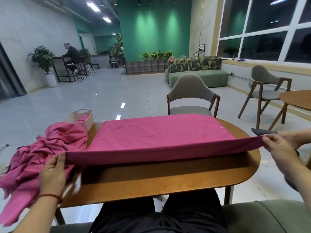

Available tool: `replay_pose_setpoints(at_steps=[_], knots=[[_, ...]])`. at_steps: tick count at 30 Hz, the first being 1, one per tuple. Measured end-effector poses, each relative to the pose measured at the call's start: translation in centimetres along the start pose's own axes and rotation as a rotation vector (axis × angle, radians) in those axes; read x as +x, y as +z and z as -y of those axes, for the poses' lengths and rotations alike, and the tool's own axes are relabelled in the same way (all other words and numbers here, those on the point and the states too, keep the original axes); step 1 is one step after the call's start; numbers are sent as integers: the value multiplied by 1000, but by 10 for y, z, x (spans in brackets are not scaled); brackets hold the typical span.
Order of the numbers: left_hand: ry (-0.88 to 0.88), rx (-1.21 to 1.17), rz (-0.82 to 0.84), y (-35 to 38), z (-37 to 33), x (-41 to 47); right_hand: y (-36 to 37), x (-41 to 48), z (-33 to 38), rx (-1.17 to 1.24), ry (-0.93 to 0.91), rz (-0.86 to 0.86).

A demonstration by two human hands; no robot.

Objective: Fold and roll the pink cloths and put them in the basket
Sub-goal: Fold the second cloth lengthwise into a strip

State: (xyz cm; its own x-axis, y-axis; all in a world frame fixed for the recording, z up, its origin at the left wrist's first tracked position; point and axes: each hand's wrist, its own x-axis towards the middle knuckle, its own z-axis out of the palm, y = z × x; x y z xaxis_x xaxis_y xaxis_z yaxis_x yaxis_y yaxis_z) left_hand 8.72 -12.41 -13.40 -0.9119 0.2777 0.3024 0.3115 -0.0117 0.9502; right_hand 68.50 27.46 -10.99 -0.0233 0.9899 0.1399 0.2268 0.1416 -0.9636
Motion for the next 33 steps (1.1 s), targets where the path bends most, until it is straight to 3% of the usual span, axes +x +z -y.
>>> replay_pose_setpoints(at_steps=[3,6,10,23,30,33], knots=[[109,110,-59,9,-15,16,-6,13,-1,111,11,27],[110,147,-75,9,-15,45,-11,23,6,161,12,-23],[82,219,-72,22,-34,39,-6,18,13,128,-55,-119],[252,253,-167,-15,-49,38,-12,3,34,139,-242,-389],[237,420,-146,24,-29,87,22,44,41,-121,-247,-367],[189,556,-32,50,-19,101,36,61,23,-217,-218,-305]])
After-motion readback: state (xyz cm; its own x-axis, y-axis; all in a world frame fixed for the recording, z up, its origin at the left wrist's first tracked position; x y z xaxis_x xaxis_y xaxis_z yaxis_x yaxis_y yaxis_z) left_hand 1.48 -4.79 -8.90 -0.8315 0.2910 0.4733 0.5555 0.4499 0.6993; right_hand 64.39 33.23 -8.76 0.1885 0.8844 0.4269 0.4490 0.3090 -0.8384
